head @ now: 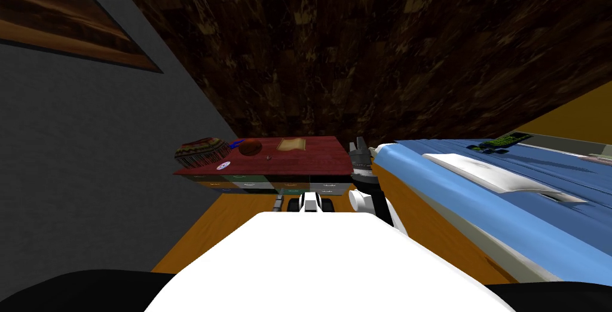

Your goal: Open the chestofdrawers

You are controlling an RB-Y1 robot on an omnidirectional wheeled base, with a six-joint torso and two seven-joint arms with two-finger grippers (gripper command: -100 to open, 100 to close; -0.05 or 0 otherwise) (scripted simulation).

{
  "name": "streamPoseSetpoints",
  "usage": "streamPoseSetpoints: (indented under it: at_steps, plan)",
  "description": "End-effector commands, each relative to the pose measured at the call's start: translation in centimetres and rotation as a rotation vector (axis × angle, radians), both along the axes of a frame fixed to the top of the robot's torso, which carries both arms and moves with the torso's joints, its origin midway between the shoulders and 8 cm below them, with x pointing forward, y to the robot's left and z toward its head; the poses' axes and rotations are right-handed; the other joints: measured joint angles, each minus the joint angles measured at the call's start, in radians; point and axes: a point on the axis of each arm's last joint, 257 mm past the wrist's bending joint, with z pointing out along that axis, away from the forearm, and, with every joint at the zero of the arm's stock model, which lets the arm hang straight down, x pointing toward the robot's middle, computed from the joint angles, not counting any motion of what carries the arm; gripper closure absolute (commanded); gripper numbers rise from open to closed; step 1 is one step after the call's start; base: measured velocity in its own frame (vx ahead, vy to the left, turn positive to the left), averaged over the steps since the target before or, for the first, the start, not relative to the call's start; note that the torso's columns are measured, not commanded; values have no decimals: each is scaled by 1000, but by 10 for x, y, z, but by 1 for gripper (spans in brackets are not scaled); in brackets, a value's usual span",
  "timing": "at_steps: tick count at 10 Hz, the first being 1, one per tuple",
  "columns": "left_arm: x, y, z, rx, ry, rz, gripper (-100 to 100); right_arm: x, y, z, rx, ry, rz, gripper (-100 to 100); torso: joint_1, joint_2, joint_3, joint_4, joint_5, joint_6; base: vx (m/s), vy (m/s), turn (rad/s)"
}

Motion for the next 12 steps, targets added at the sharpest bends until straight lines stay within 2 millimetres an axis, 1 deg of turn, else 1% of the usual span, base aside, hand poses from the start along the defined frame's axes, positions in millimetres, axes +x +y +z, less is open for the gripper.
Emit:
streamPoseSetpoints:
  at_steps: [1,2,3,4,6,7,9,10,11,12]
  plan:
    - [0,20,2,47,2,-17,-100,0,0,0,0,0,0,0,-1,-2,-2,-1,0,0,6,-10,-2]
    - [2,26,3,61,2,-22,-100,0,0,0,0,0,0,0,-1,0,-1,0,-1,0,31,-18,-1]
    - [12,29,7,63,0,-19,-100,0,0,0,0,0,0,0,-1,2,1,0,-1,0,76,-34,-10]
    - [15,28,8,59,1,-16,-100,0,0,0,0,0,0,0,-2,2,1,0,-1,0,86,-34,-7]
    - [27,34,11,65,3,-14,-100,0,0,0,0,0,0,0,-2,5,2,1,-1,0,89,-60,-7]
    - [32,28,11,46,5,-6,-100,0,0,0,0,0,0,0,-1,5,3,1,-1,0,83,-64,-8]
    - [38,10,11,-4,5,13,-100,0,0,0,0,0,0,0,0,6,3,1,0,0,51,-41,-1]
    - [36,14,12,10,3,8,-100,0,0,0,0,0,0,0,1,7,4,2,0,0,12,-11,-1]
    - [45,17,16,10,5,12,-100,0,0,0,0,0,0,0,2,8,4,2,0,0,66,-16,-16]
    - [42,16,15,10,2,10,-100,0,0,0,0,0,0,0,1,4,2,1,0,0,5,7,-25]
